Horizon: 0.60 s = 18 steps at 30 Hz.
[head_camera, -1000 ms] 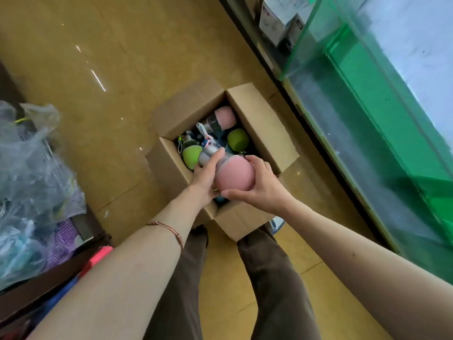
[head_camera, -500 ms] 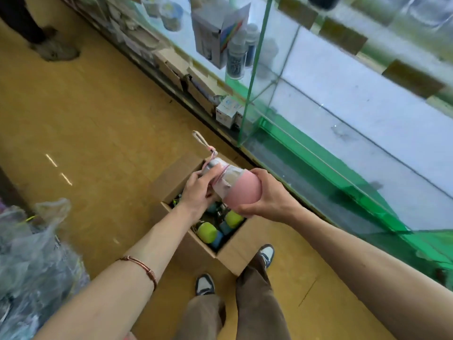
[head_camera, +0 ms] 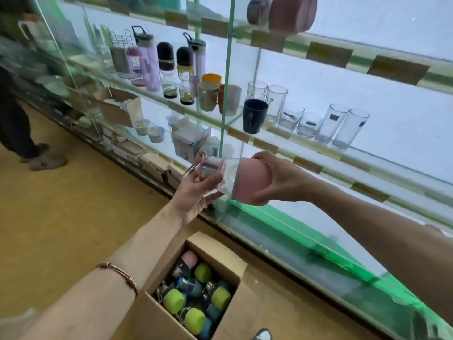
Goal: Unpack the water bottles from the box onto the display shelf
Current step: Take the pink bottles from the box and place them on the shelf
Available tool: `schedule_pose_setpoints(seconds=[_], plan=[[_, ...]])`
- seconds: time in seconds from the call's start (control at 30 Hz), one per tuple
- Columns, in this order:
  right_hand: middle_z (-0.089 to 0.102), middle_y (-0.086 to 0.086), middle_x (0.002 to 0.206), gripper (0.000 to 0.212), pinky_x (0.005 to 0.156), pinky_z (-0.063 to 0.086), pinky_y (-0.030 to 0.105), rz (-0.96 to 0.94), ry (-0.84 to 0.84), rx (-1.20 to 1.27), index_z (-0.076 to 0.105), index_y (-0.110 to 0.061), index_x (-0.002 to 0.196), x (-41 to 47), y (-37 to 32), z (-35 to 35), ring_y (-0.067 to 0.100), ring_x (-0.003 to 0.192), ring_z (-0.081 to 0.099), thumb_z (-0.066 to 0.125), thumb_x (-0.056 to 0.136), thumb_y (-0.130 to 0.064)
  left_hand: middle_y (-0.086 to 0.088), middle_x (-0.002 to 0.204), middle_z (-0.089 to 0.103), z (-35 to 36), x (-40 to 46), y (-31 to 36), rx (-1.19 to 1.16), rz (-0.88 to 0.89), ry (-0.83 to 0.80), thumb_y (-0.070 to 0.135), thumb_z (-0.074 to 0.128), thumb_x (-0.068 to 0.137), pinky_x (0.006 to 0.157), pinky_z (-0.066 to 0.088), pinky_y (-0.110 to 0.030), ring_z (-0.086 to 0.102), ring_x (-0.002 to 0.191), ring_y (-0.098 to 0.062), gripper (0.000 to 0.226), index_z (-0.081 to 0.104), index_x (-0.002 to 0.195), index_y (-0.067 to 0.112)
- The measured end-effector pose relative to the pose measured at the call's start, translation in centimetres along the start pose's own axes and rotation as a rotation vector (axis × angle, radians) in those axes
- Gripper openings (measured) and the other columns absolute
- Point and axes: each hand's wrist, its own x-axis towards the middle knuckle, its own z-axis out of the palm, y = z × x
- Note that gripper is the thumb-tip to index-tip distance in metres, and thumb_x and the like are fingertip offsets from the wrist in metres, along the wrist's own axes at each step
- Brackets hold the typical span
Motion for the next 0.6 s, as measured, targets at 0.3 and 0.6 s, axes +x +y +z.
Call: schedule_pose_setpoints(seconds=[0.3, 0.6], plan=[[0.053, -0.001, 0.113, 0.082, 0.075, 0.047, 0.026, -0.011, 0.260, -0.134, 0.041, -0.023, 0.132, -0.6, -3.6, -11.0, 0.018, 0.096, 0.054, 0.085, 0.063, -0.033, -0.006, 0.103, 0.072, 7.9, 4.6, 8.4, 0.058, 0.205, -0.021, 0.029, 0.082, 0.057, 0.075, 0.056, -0.027, 0.069, 0.094, -0.020, 0.073, 0.058, 0.124, 0.013], [0.053, 0.000, 0.113, 0.088, 0.075, 0.043, 0.025, 0.006, 0.451, -0.229, 0.041, -0.024, 0.133, 0.4, -3.6, -19.6, 0.018, 0.096, 0.054, 0.086, 0.058, -0.038, -0.012, 0.106, 0.068, 14.7, 10.8, 13.5, 0.084, 0.304, -0.001, 0.020, 0.076, 0.070, 0.086, 0.056, -0.032, 0.065, 0.101, -0.028, 0.033, 0.065, 0.101, 0.013]])
